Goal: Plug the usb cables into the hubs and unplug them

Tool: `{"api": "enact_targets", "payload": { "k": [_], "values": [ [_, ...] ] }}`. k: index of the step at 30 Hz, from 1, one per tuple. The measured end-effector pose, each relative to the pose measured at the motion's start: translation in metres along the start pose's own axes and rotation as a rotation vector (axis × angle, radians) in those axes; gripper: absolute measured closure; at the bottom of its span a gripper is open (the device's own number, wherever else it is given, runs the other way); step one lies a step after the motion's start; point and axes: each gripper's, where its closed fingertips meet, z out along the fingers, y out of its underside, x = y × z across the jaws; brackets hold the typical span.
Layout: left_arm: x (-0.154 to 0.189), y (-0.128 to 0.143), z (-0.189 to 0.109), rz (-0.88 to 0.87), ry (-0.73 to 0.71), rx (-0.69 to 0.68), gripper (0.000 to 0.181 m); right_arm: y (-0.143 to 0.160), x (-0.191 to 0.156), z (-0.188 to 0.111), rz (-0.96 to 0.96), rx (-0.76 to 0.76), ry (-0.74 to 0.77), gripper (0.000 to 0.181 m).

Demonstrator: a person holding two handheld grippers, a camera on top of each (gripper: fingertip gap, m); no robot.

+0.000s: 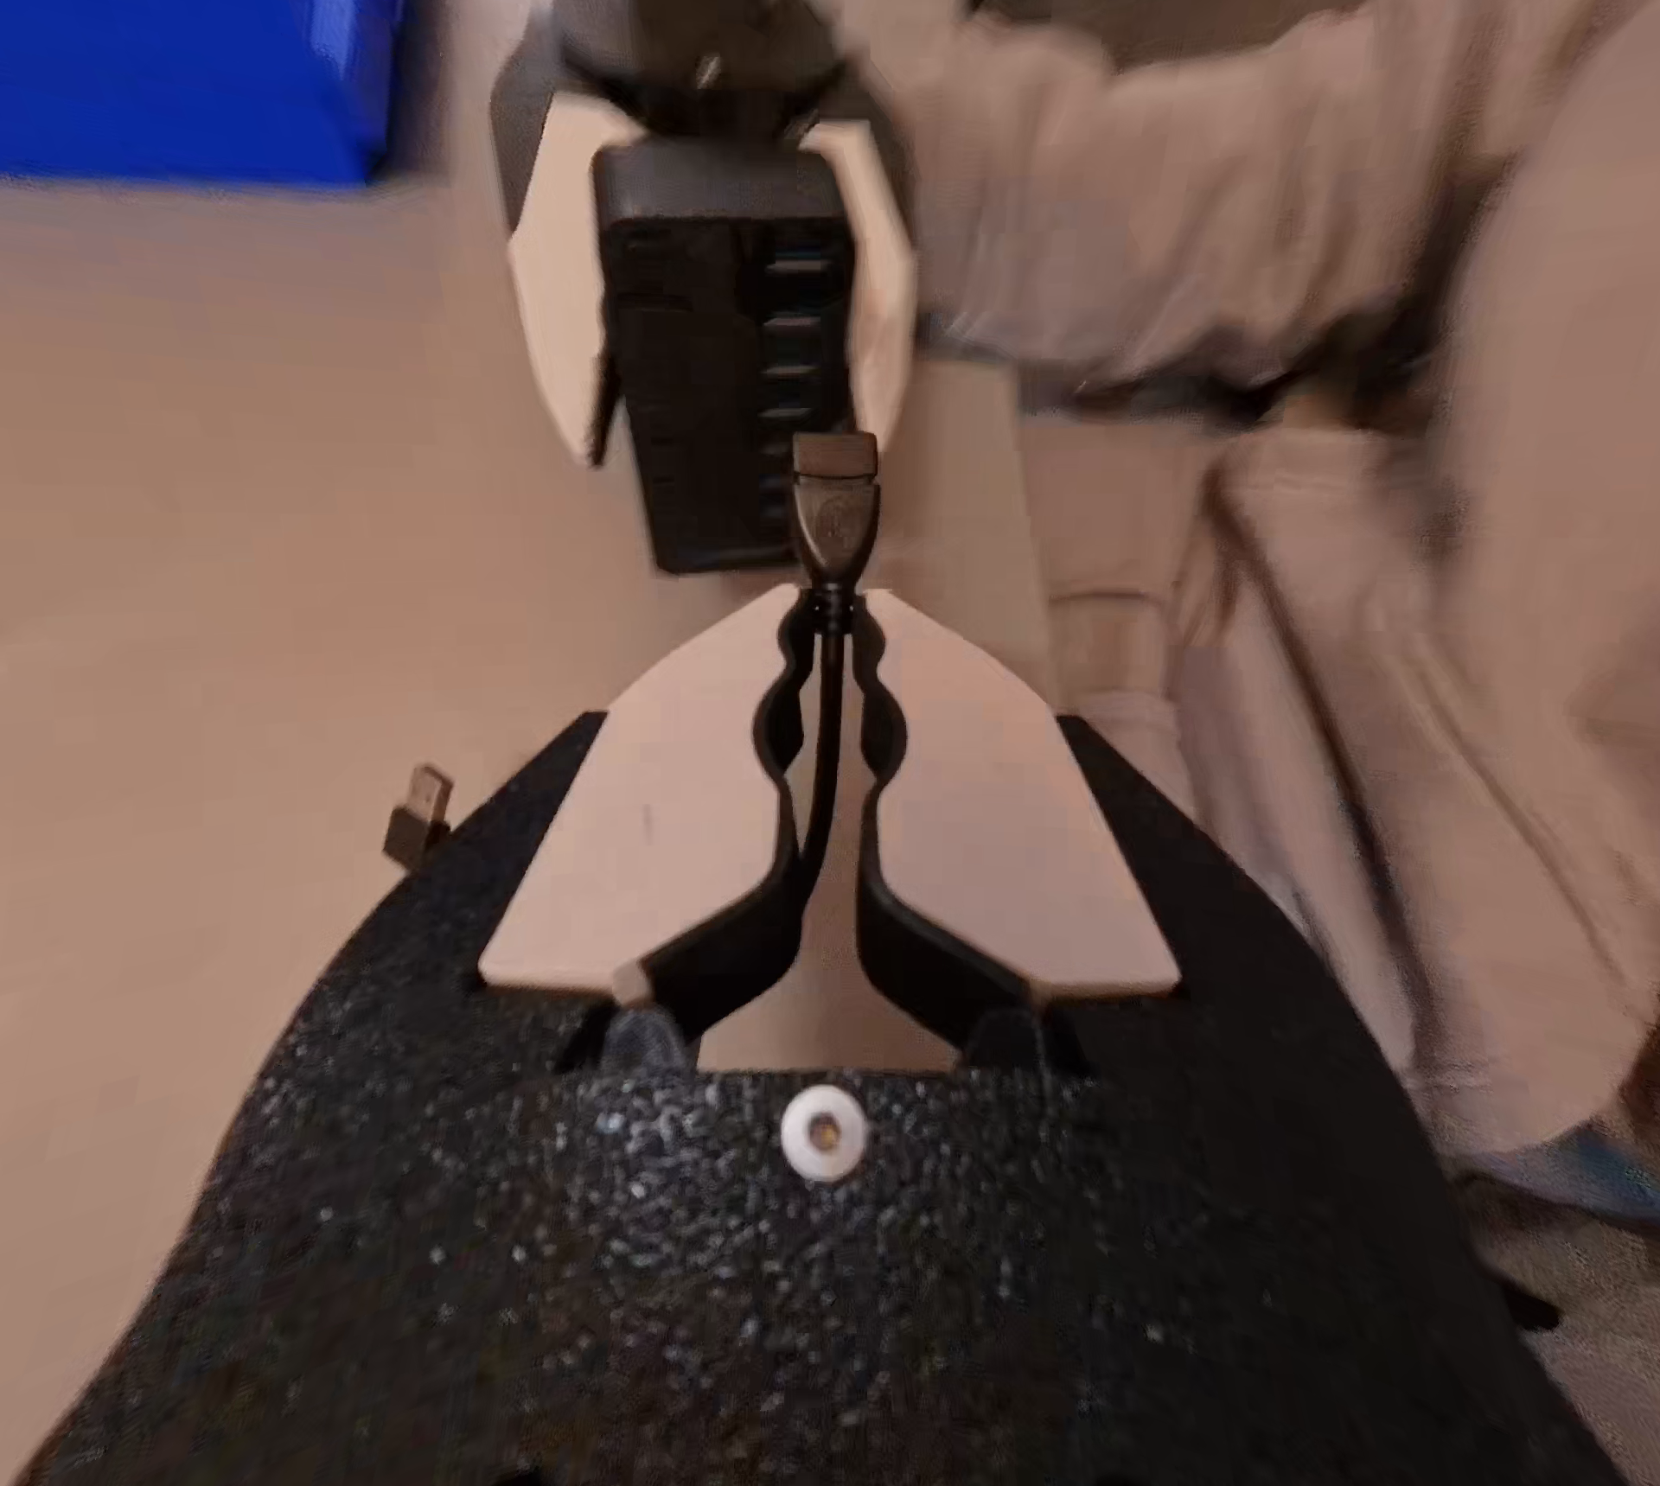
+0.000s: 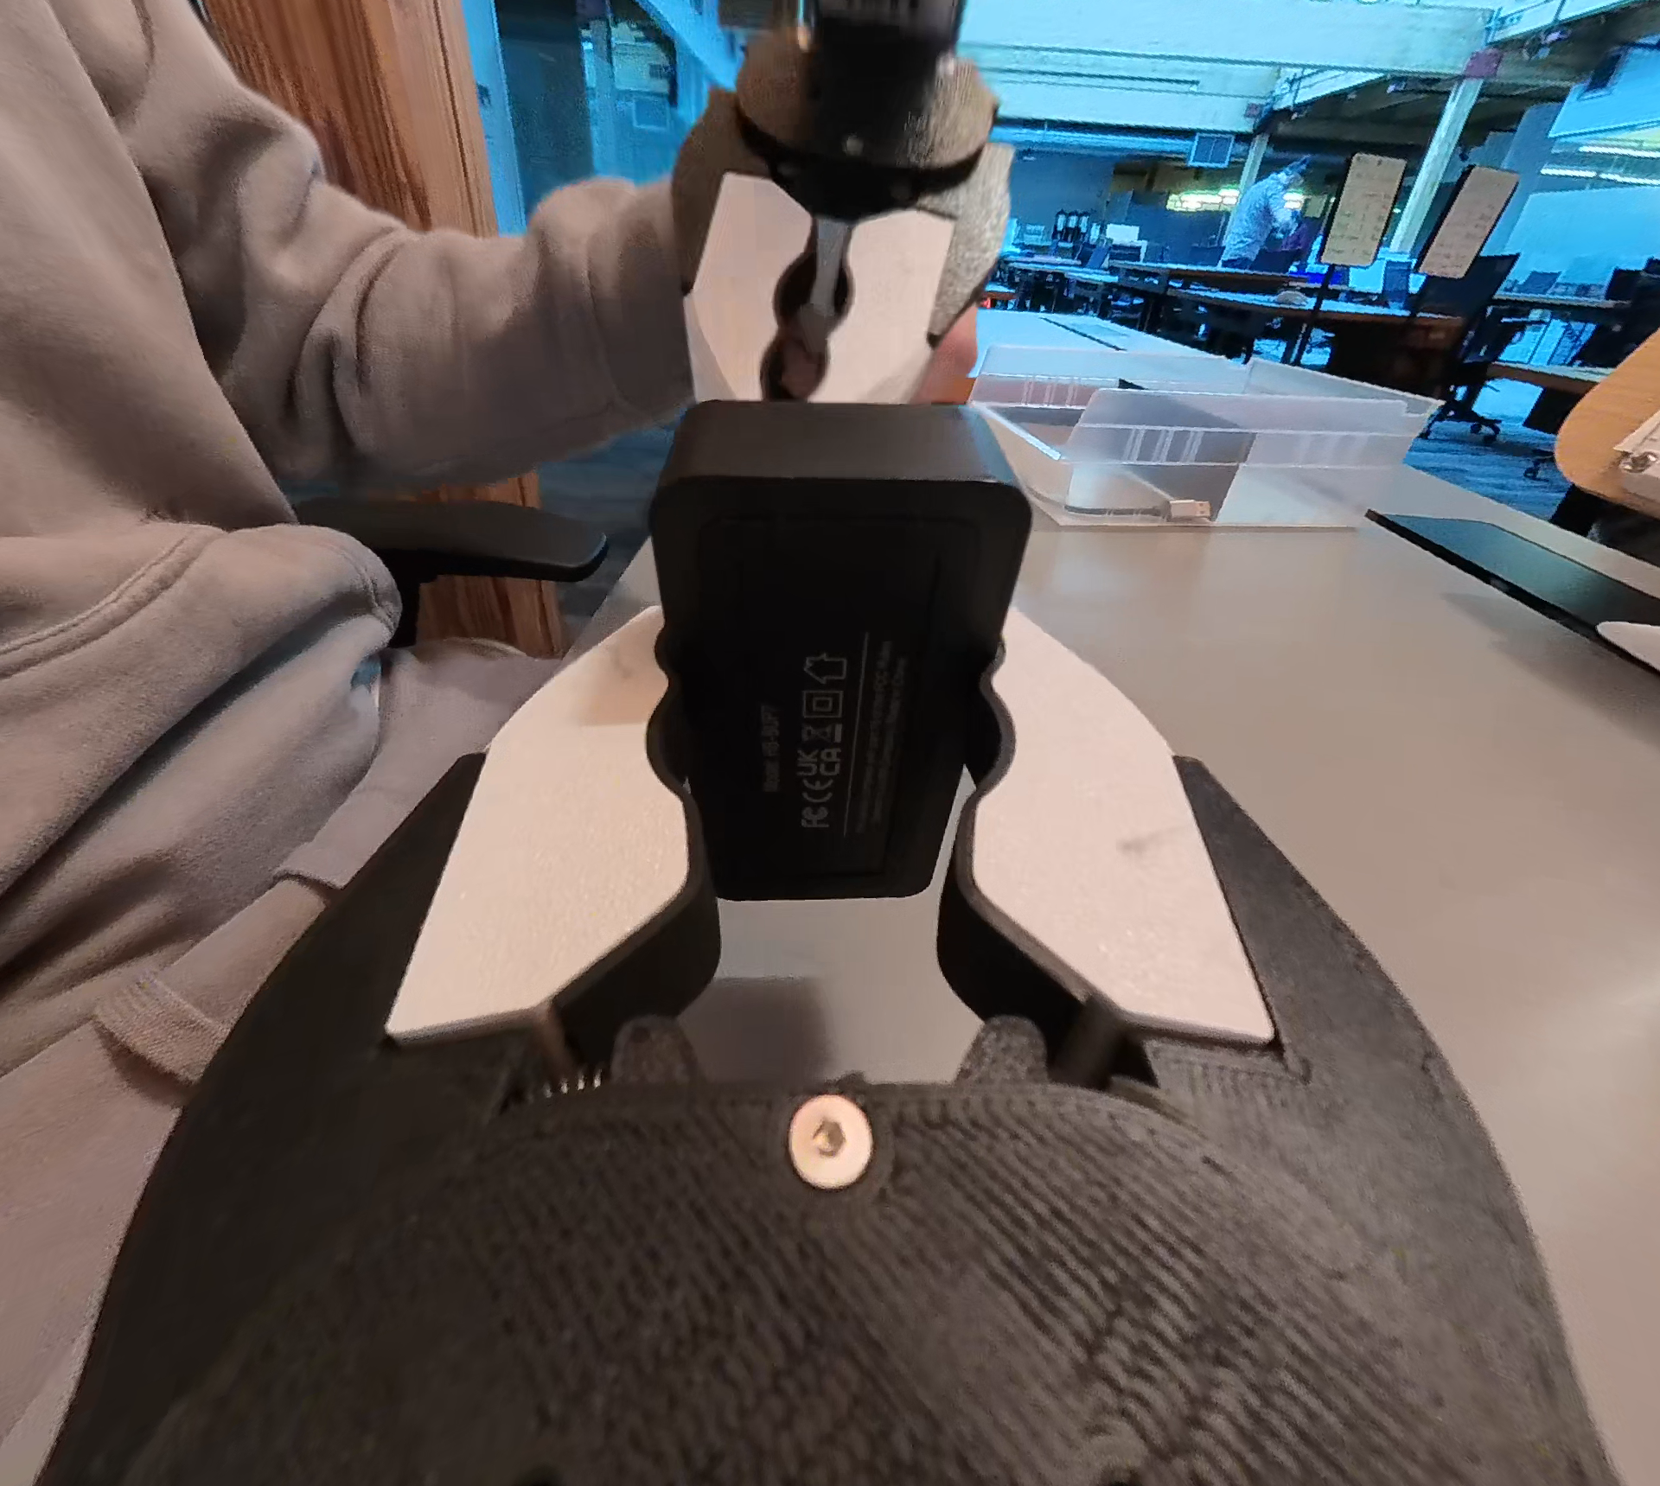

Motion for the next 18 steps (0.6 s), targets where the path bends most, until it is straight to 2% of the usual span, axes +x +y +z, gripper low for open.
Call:
{"api": "enact_targets", "payload": {
  "k": [4,6,9,13,18],
  "values": [
    [0.033,-0.025,-0.053,0.075,0.217,0.596,0.174,-0.002,0.003,-0.002,0.019,0.015,0.005,0.121],
    [0.039,-0.028,-0.079,0.085,0.258,0.785,0.174,-0.001,0.002,-0.001,0.020,0.012,-0.001,0.121],
    [0.041,-0.024,-0.097,0.097,0.268,0.881,0.174,-0.001,0.002,-0.001,0.023,0.012,-0.005,0.121],
    [0.050,-0.024,-0.107,0.134,0.312,0.910,0.174,-0.003,0.003,-0.003,0.031,0.029,-0.001,0.121],
    [0.077,-0.027,-0.125,0.214,0.493,0.981,0.174,-0.007,0.005,-0.007,0.037,0.061,0.003,0.121]
  ]
}}
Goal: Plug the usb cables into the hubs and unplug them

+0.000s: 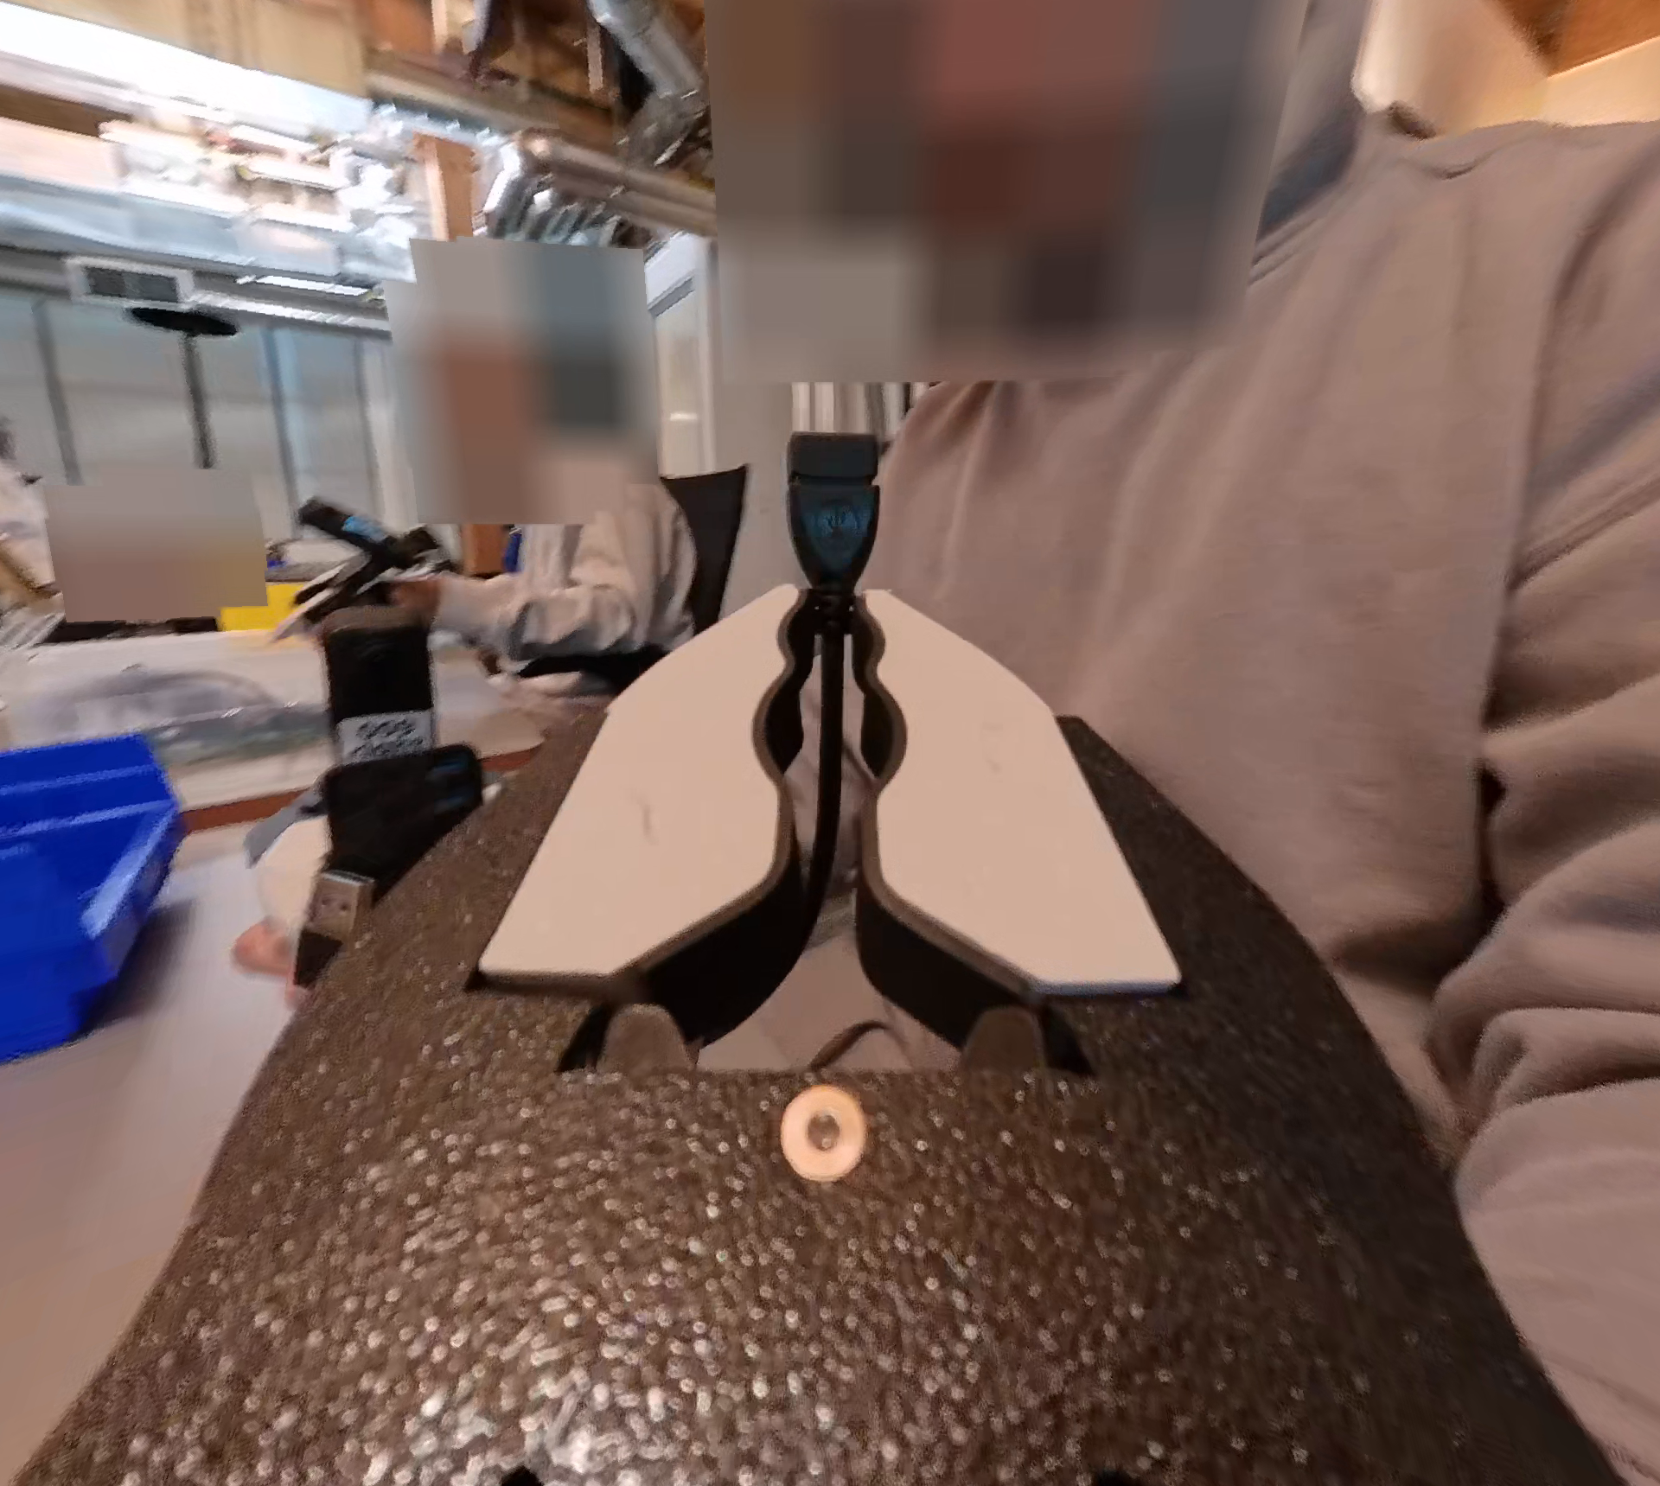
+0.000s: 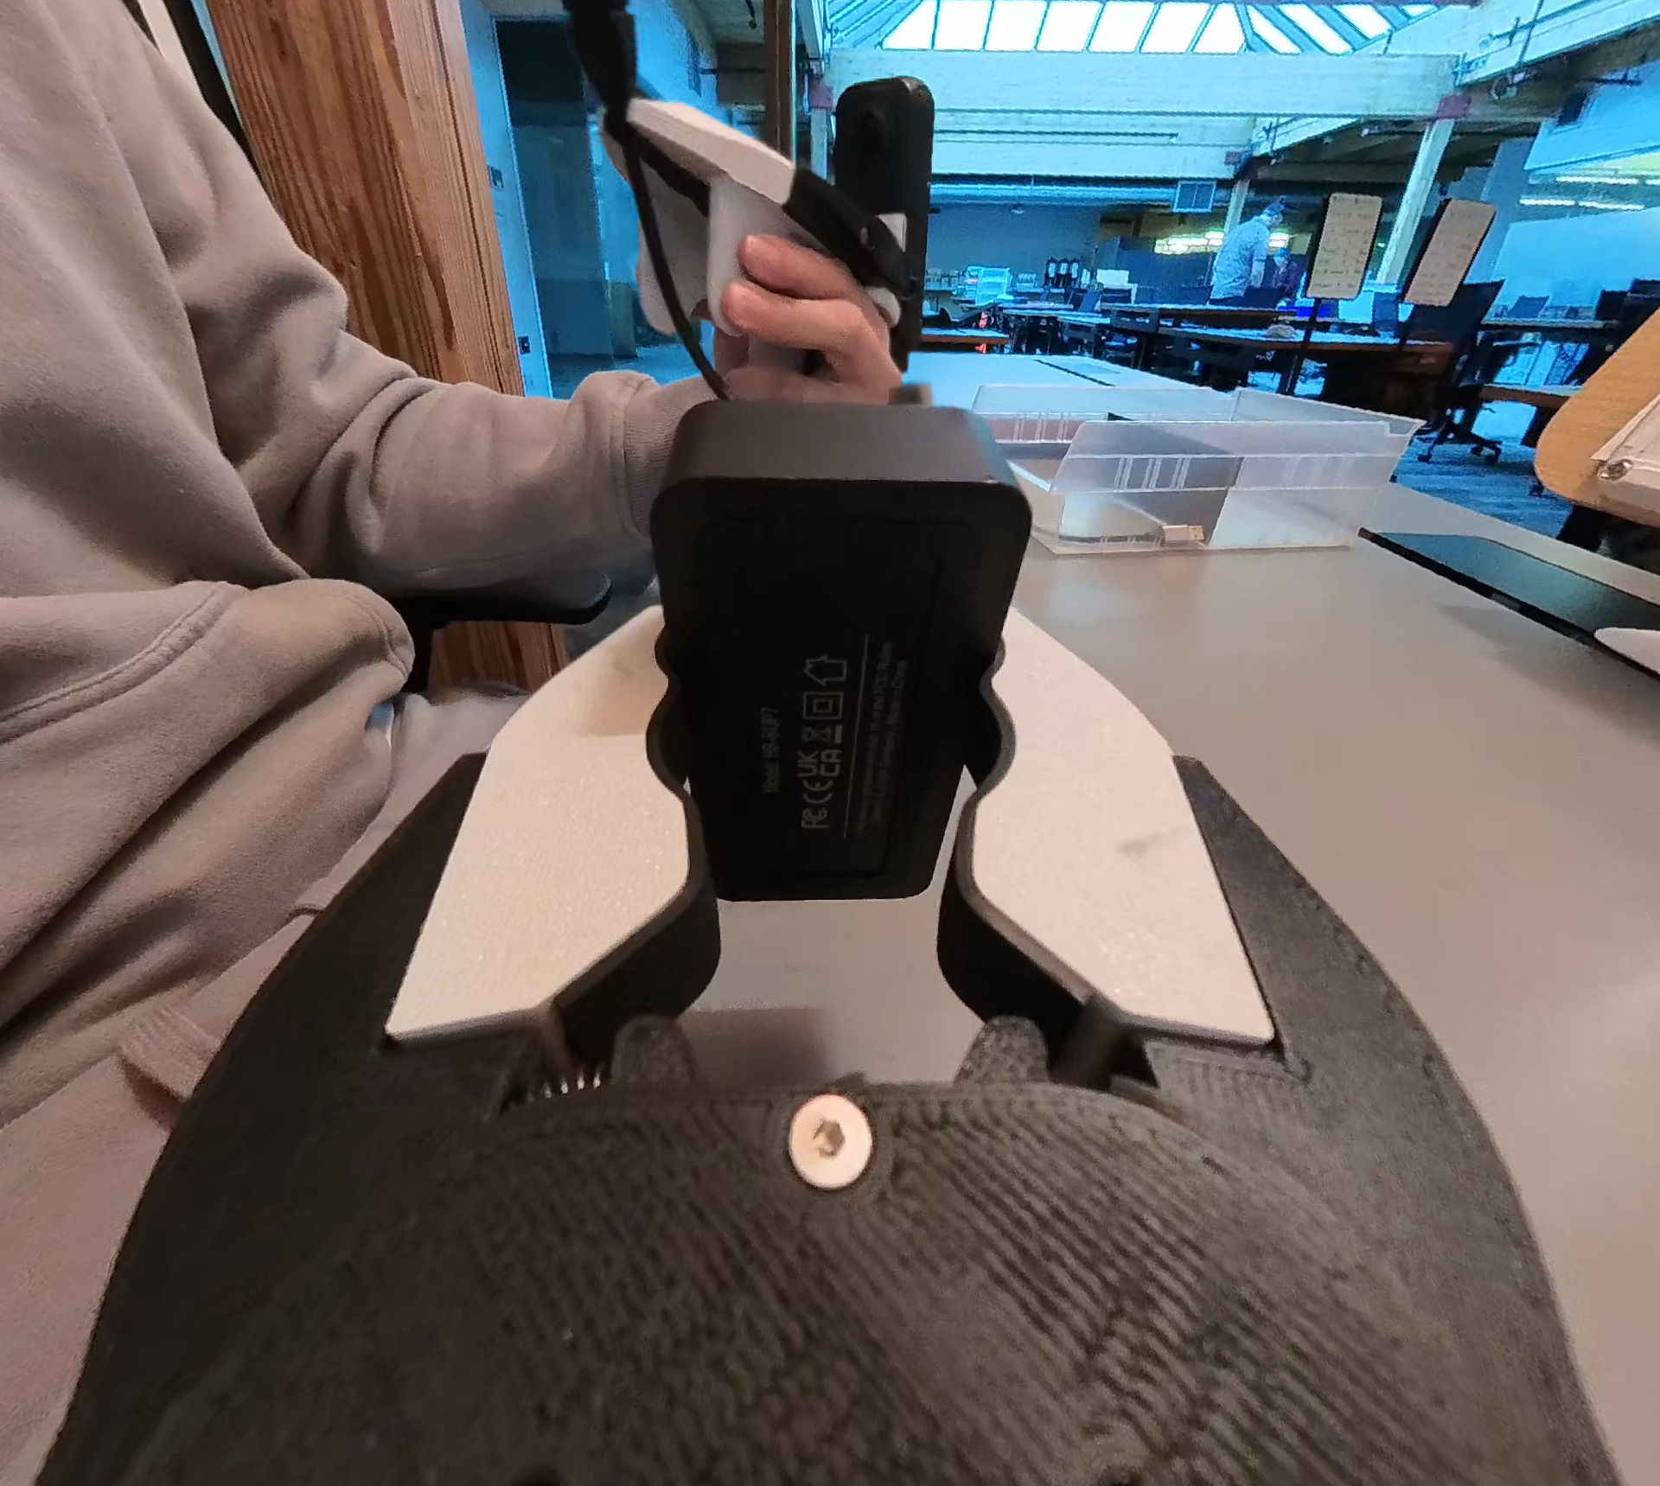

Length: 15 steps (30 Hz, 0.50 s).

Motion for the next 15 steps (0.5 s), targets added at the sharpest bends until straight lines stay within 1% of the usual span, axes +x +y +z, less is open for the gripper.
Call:
{"api": "enact_targets", "payload": {
  "k": [4,6,12,15],
  "values": [
    [0.019,-0.014,-0.002,0.018,0.143,0.104,0.174,-0.001,0.000,-0.001,0.002,0.008,0.002,0.121],
    [0.022,-0.020,-0.004,0.029,0.168,0.142,0.174,0.000,-0.001,0.000,-0.002,0.001,-0.004,0.121],
    [0.021,-0.017,0.002,0.024,0.172,0.093,0.174,0.000,-0.001,0.000,0.002,0.002,-0.007,0.121],
    [0.017,-0.011,0.006,0.014,0.141,0.029,0.174,-0.001,0.000,-0.001,0.006,0.008,-0.004,0.121]
  ]
}}
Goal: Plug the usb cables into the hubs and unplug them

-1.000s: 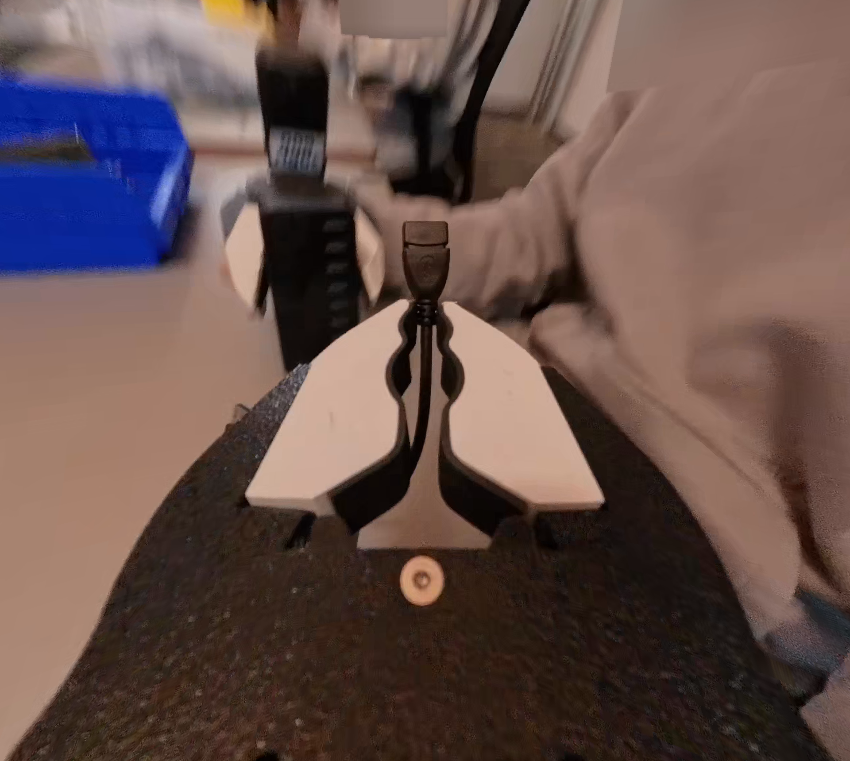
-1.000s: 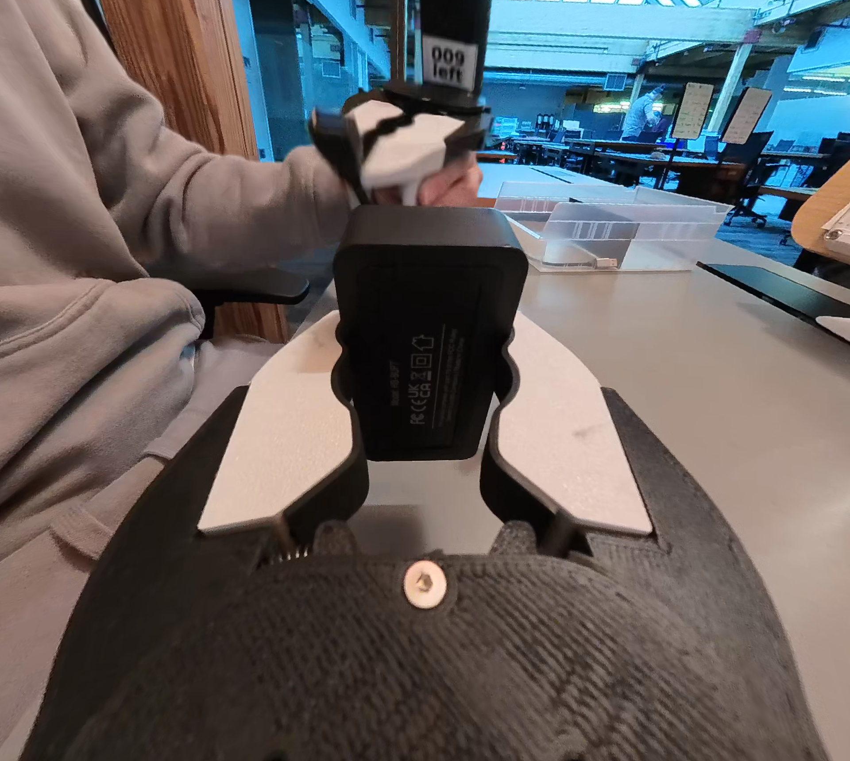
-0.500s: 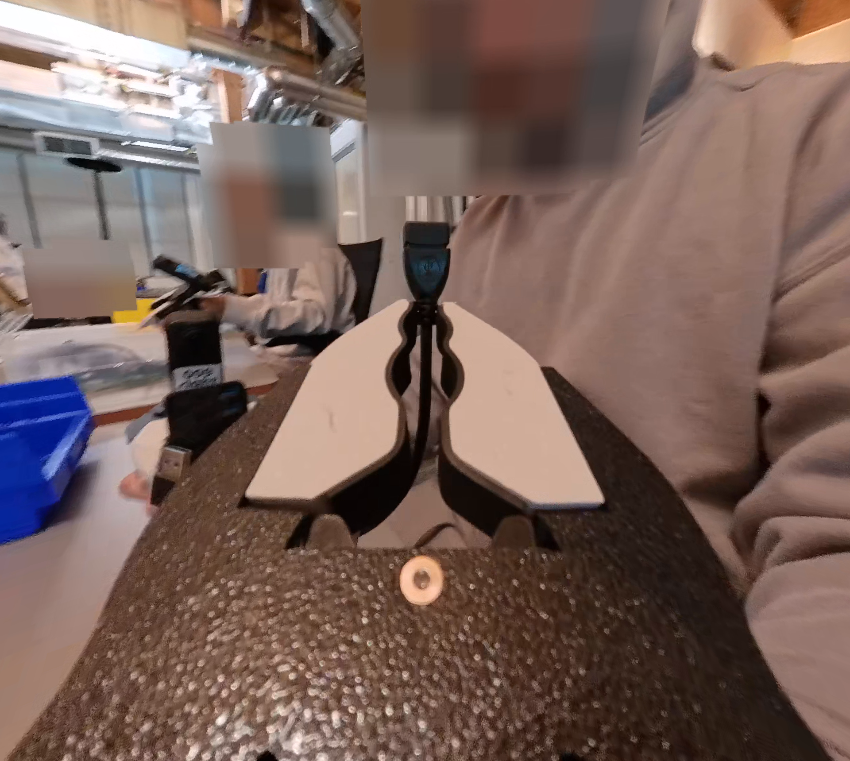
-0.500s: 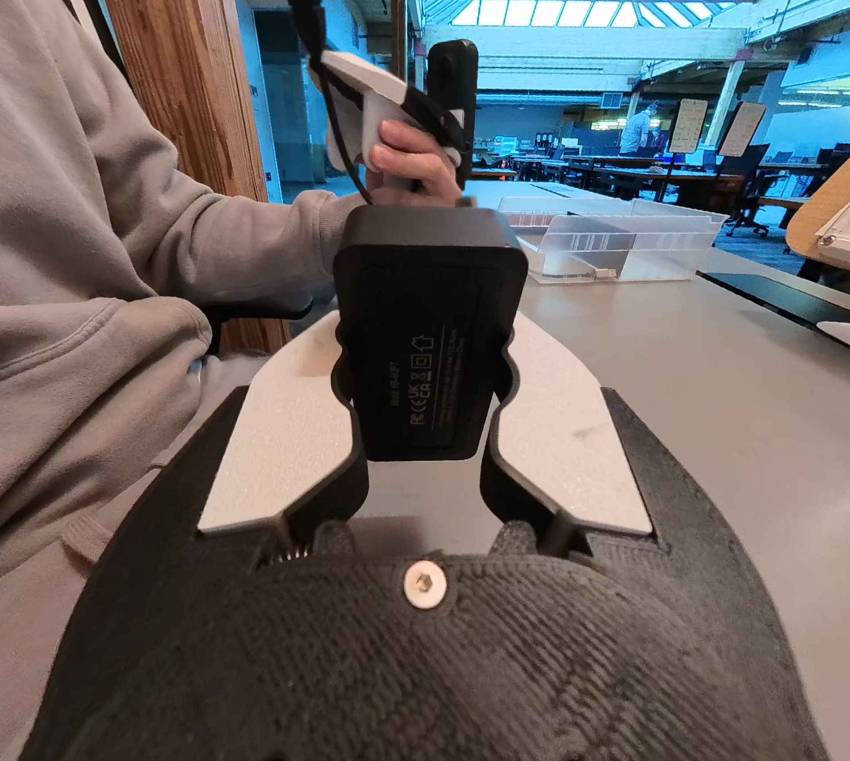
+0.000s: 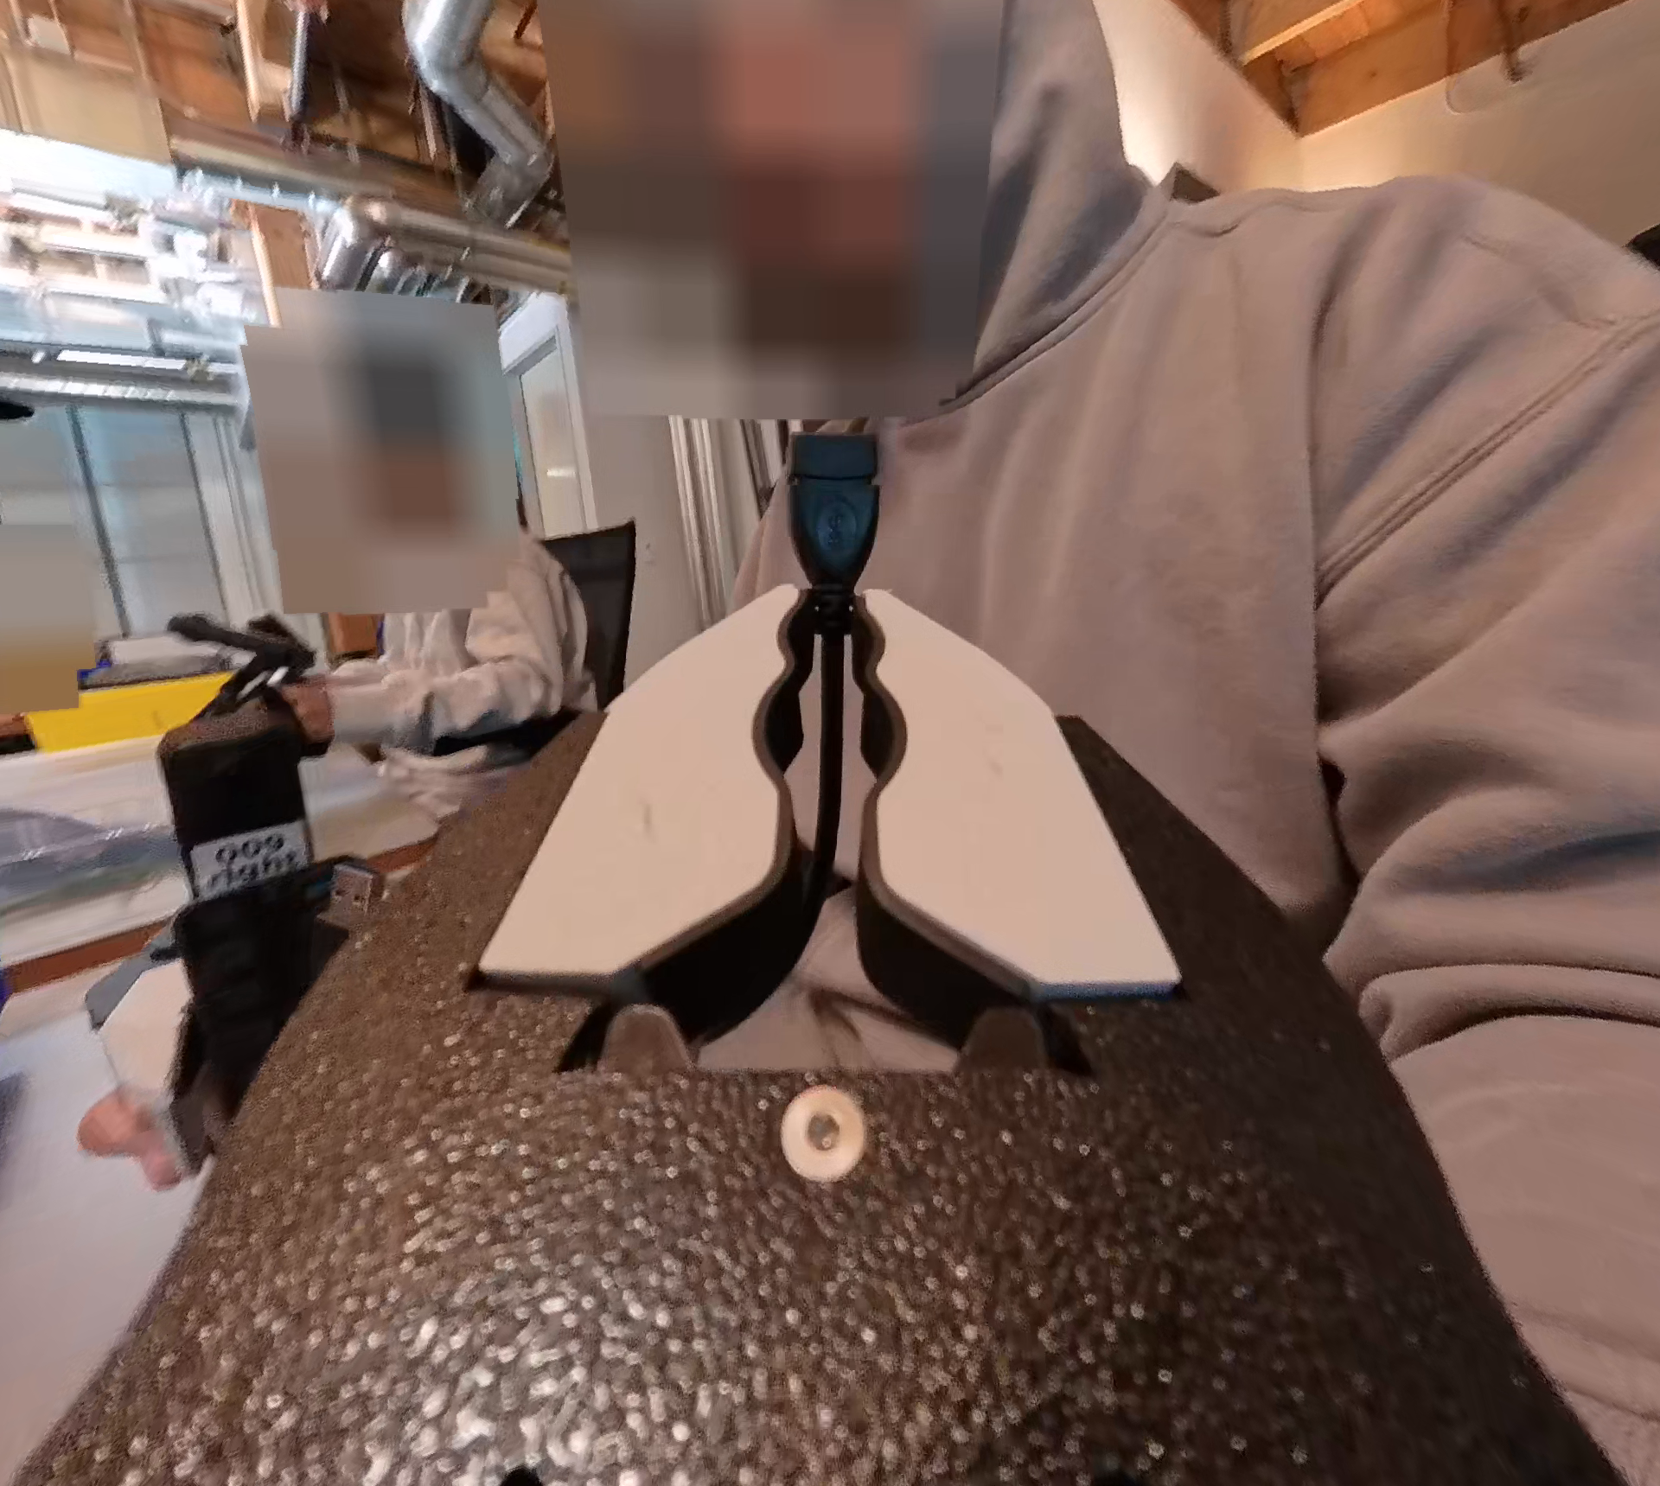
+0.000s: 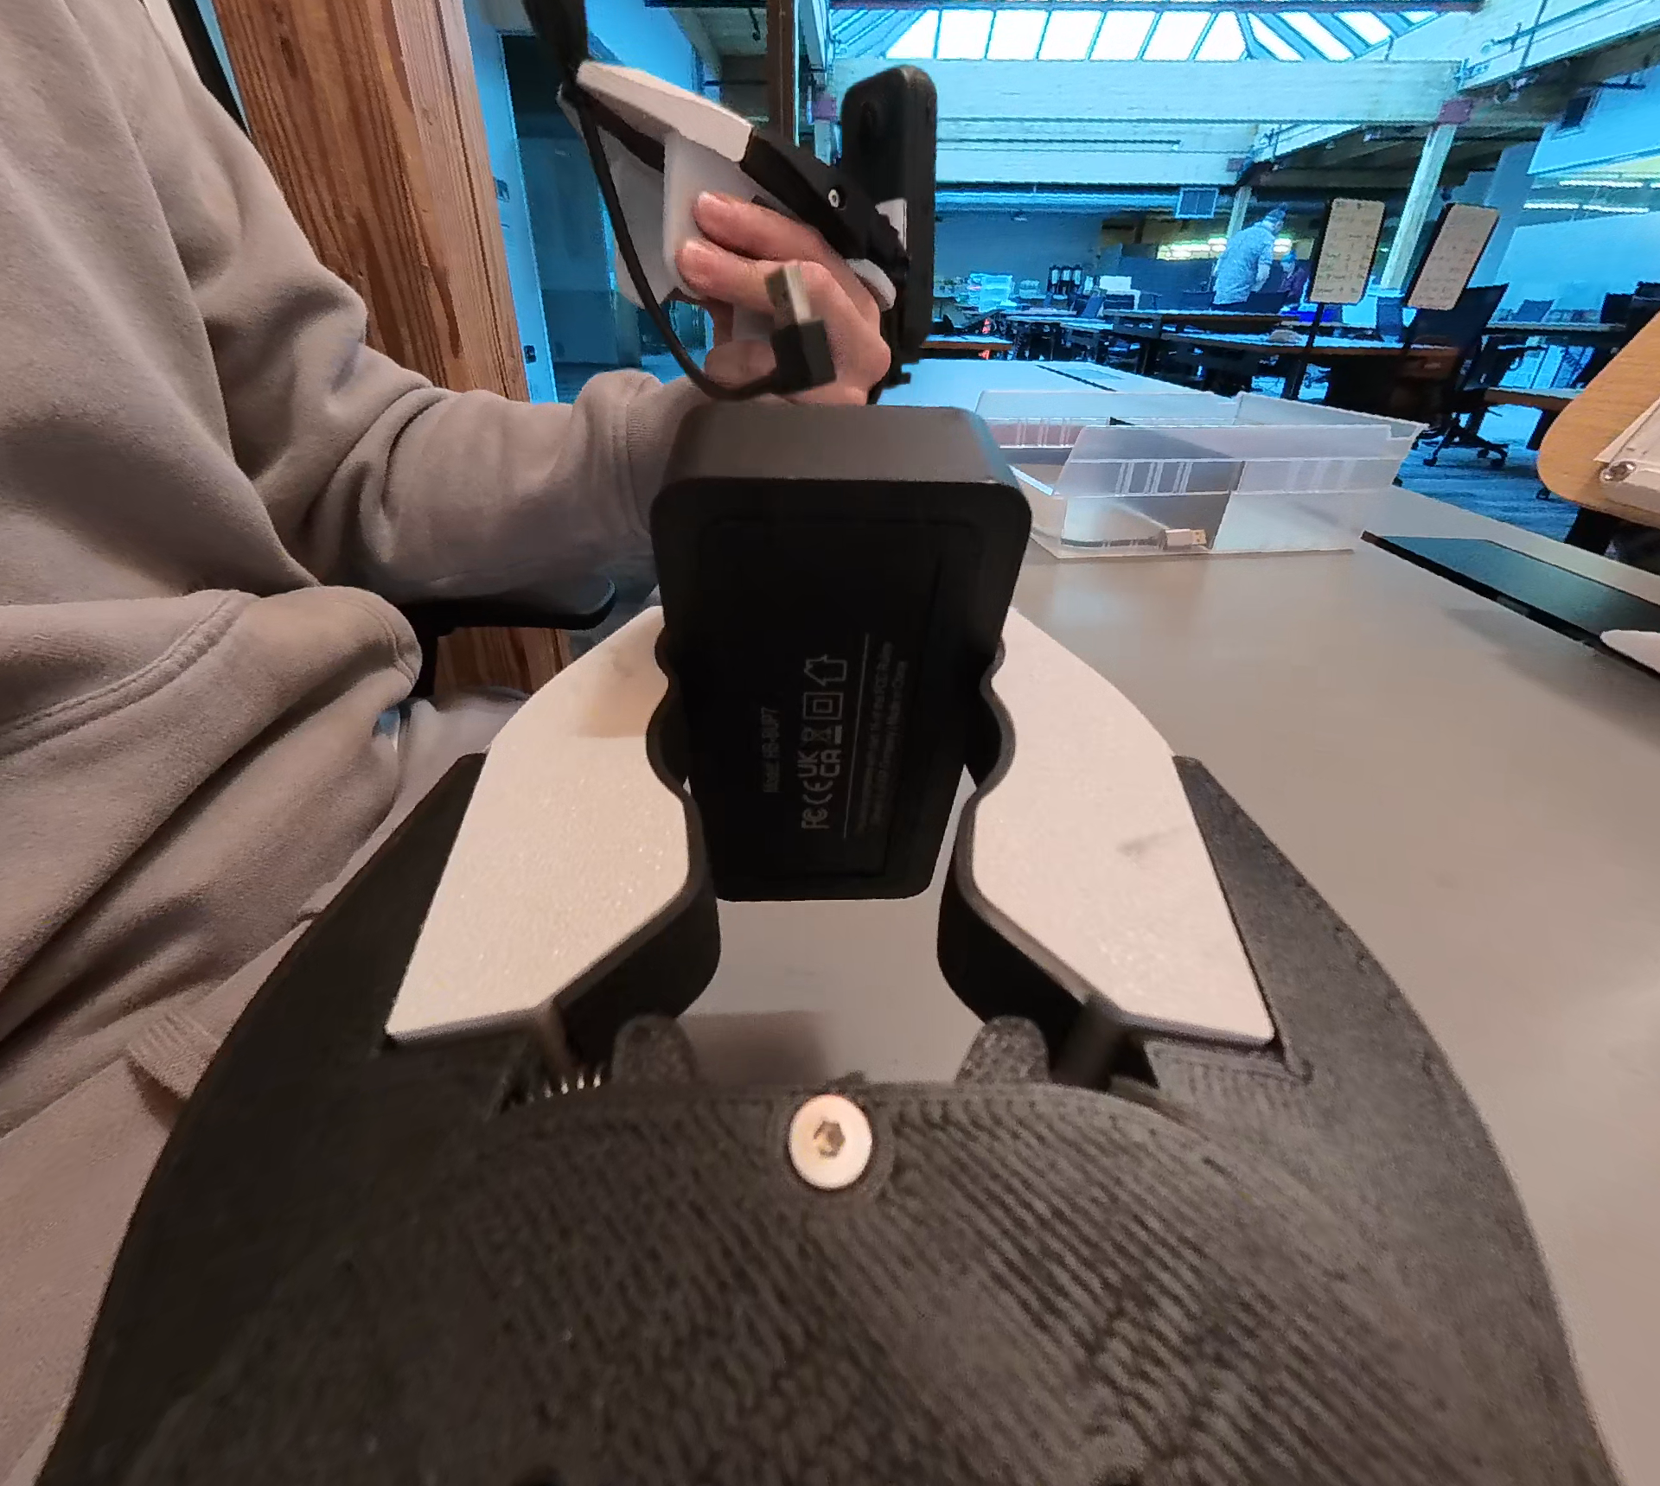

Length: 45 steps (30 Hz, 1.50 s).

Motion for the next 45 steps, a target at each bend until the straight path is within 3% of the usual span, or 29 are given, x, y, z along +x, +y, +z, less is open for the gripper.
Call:
{"api": "enact_targets", "payload": {
  "k": [3,6,8,11,15,18,19,23,25,28,37,40,45],
  "values": [
    [-0.025,0.025,0.000,-0.012,-0.214,-0.236,0.174,-0.001,0.001,-0.001,-0.002,0.006,0.010,0.121],
    [-0.060,0.083,-0.027,-0.087,-0.585,-0.727,0.174,-0.002,0.003,-0.002,0.000,0.013,0.022,0.121],
    [-0.071,0.120,-0.049,-0.170,-0.761,-0.977,0.174,-0.002,0.003,-0.002,0.006,0.017,0.021,0.121],
    [-0.076,0.163,-0.058,-0.228,-0.855,-1.132,0.174,-0.002,0.003,-0.002,0.012,0.017,0.019,0.121],
    [-0.084,0.198,-0.060,-0.200,-0.871,-1.137,0.168,-0.002,0.003,-0.002,0.005,0.014,0.022,0.120],
    [-0.090,0.179,-0.064,-0.122,-0.927,-1.038,0.132,-0.001,0.002,-0.001,-0.006,0.007,0.025,0.121],
    [-0.092,0.166,-0.069,-0.102,-0.953,-0.997,0.131,-0.001,0.002,-0.001,-0.007,0.004,0.024,0.121],
    [-0.106,0.135,-0.146,-0.007,-1.181,-1.100,0.144,0.000,0.002,0.000,0.008,-0.001,0.014,0.121],
    [-0.104,0.144,-0.176,-0.078,-1.182,-1.188,0.143,0.000,0.002,-0.001,0.010,0.001,0.011,0.121],
    [-0.103,0.161,-0.198,-0.156,-1.116,-1.224,0.143,0.000,0.002,-0.001,0.007,0.000,0.008,0.121],
    [-0.114,0.176,-0.208,-0.225,-0.964,-1.186,0.147,0.001,0.001,0.000,0.014,-0.007,0.001,0.121],
    [-0.119,0.181,-0.209,-0.241,-0.977,-1.172,0.159,0.002,0.001,0.001,0.011,-0.018,0.003,0.121],
    [-0.121,0.180,-0.211,-0.194,-1.053,-1.221,0.164,0.003,0.001,0.003,0.010,-0.027,0.004,0.121]
  ]
}}
